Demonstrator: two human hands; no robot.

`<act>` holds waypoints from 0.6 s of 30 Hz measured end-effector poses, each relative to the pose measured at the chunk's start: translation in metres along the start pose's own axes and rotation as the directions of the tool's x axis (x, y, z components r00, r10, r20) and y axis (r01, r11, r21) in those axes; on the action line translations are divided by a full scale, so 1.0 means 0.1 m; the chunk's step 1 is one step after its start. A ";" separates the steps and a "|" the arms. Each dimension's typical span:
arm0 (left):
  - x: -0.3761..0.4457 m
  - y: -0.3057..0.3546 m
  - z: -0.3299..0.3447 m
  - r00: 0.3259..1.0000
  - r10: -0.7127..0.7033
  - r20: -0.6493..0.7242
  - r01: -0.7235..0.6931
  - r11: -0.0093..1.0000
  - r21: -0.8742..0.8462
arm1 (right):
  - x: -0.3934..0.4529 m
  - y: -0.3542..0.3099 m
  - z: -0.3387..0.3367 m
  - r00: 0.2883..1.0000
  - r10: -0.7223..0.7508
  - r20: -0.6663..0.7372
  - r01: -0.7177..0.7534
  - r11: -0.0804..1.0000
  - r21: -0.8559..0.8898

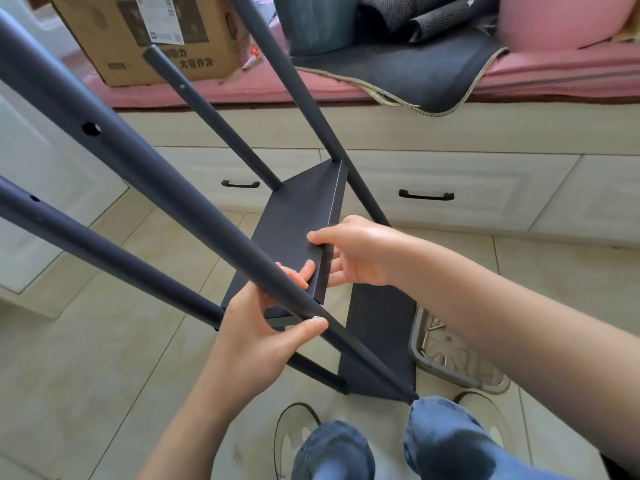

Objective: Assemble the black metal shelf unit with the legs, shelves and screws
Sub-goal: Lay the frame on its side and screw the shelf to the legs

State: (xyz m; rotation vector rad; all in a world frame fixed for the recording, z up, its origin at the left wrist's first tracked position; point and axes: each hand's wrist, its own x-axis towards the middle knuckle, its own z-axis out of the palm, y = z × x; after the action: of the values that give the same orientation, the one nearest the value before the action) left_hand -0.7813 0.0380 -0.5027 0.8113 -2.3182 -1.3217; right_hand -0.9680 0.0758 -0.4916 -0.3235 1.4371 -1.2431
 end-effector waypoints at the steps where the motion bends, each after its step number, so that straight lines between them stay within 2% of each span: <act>1: 0.01 -0.01 -0.01 1.000 -0.001 -0.003 0.001 1.000 -0.011 | -0.02 -0.03 -0.06 1.000 0.012 0.021 -0.012 1.000 -0.018; 4: 0.03 -0.07 -0.07 0.999 -0.011 -0.039 0.009 0.999 -0.037 | -0.08 -0.08 -0.41 1.000 0.013 0.005 -0.013 0.997 -0.074; 8: 0.06 -0.09 -0.13 0.997 -0.021 -0.078 0.017 0.999 -0.050 | -0.08 0.09 -1.01 0.985 0.030 -0.170 -0.041 0.997 -0.061; 13: 0.10 -0.02 -0.13 0.995 -0.025 -0.096 0.021 0.999 -0.040 | 0.13 0.71 -1.57 0.925 0.130 -0.358 -0.192 0.971 -0.144; 18: 0.11 -0.02 -0.10 0.995 -0.054 -0.078 0.048 0.996 -0.079 | 0.36 1.33 -1.99 0.843 0.172 -0.509 -0.352 0.893 -0.282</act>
State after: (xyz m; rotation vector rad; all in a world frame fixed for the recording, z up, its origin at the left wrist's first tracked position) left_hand -0.7839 0.0232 -0.4995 0.8877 -2.1847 -1.3648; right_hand -1.0894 0.1991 -0.6609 -0.0541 2.0709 -0.8445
